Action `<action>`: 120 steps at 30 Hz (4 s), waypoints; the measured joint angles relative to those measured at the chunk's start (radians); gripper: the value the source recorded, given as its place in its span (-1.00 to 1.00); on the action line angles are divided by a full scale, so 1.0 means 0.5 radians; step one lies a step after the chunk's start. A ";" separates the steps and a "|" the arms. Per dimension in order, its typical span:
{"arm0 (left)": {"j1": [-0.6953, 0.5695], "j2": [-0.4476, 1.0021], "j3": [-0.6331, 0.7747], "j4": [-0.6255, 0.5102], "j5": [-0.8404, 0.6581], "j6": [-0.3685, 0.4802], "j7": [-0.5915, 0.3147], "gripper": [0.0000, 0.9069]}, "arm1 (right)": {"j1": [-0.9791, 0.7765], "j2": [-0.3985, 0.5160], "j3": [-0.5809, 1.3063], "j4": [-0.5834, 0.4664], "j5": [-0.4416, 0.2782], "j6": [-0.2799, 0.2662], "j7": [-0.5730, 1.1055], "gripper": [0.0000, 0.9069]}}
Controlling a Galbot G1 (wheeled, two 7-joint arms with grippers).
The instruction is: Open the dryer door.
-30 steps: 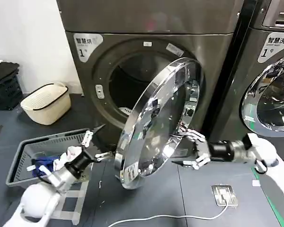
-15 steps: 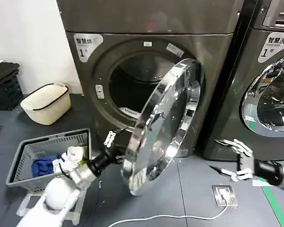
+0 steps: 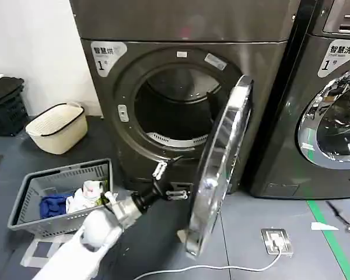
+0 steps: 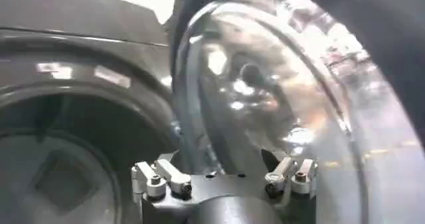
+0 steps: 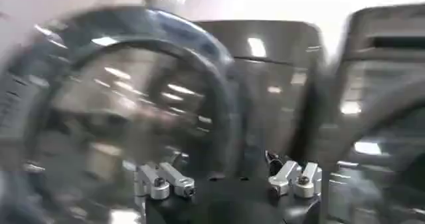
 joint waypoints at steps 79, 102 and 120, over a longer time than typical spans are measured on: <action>-0.860 -0.908 0.787 0.461 -0.340 0.916 -0.323 1.00 | 0.035 0.779 1.558 -0.492 -1.262 -0.529 2.058 1.00; -0.148 0.505 -0.074 -0.549 -1.092 1.547 -0.850 1.00 | 0.098 0.622 1.385 -0.551 -1.223 -0.552 2.005 1.00; -0.117 1.198 -0.377 -0.439 -2.567 1.997 -1.860 1.00 | 0.064 0.633 1.256 -0.597 -1.037 -0.534 1.959 1.00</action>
